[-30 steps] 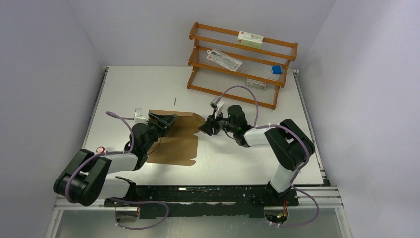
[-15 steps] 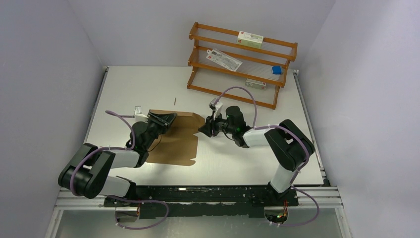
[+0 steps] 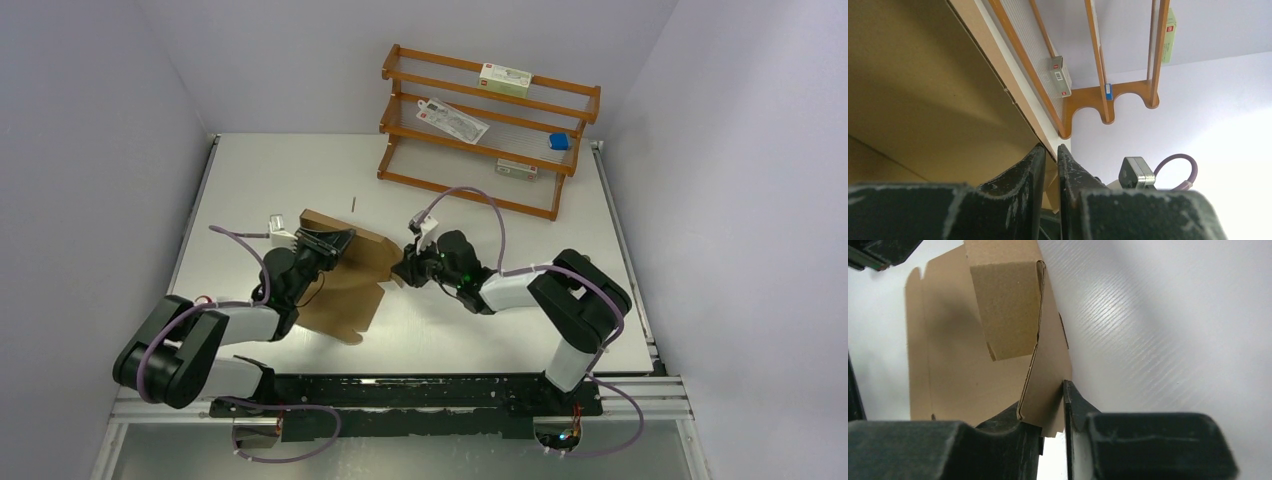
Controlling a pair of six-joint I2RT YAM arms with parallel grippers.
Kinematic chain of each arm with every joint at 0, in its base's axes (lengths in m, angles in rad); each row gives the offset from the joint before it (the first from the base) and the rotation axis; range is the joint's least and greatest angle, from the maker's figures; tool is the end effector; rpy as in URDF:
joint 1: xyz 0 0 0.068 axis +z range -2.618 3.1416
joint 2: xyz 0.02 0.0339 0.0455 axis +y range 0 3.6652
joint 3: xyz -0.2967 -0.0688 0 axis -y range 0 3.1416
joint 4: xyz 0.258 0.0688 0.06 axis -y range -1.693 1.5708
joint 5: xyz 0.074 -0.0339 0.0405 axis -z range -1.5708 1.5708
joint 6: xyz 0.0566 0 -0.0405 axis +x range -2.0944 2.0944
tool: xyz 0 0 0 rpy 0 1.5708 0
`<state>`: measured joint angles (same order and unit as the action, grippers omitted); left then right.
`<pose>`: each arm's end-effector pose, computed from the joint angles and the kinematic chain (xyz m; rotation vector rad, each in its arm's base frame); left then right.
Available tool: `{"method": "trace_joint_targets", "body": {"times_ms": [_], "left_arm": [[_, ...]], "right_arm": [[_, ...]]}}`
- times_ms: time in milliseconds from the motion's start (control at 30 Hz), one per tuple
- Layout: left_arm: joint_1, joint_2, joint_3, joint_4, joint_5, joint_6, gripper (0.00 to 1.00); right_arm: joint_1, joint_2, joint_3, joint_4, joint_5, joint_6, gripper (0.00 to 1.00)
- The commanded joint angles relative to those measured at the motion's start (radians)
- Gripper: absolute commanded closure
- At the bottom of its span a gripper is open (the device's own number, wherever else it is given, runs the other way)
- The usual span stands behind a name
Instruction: Fold the paper box
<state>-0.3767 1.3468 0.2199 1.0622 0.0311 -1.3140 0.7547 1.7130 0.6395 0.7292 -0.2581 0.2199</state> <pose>0.2312 -0.0934 0.1871 -0.7930 1.6247 -1.2864 0.2516 0.2565 0.1656 -0.7049 1.8813 0.8887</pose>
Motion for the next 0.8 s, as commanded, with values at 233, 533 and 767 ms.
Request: {"method": "trace_joint_targets", "body": {"times_ms": [233, 533, 767], "left_arm": [[-0.032, -0.036, -0.029, 0.075, 0.014, 0.042, 0.91], [-0.078, 0.034, -0.038, 0.18, 0.015, 0.02, 0.95], [-0.119, 0.034, -0.046, 0.197, -0.006, 0.019, 0.95]], "right_arm": [[0.026, -0.029, 0.029, 0.031, 0.308, 0.043, 0.91], [0.027, 0.008, 0.065, 0.051, 0.263, 0.024, 0.86], [0.027, 0.03, 0.08, 0.087, 0.324, 0.079, 0.86]]}}
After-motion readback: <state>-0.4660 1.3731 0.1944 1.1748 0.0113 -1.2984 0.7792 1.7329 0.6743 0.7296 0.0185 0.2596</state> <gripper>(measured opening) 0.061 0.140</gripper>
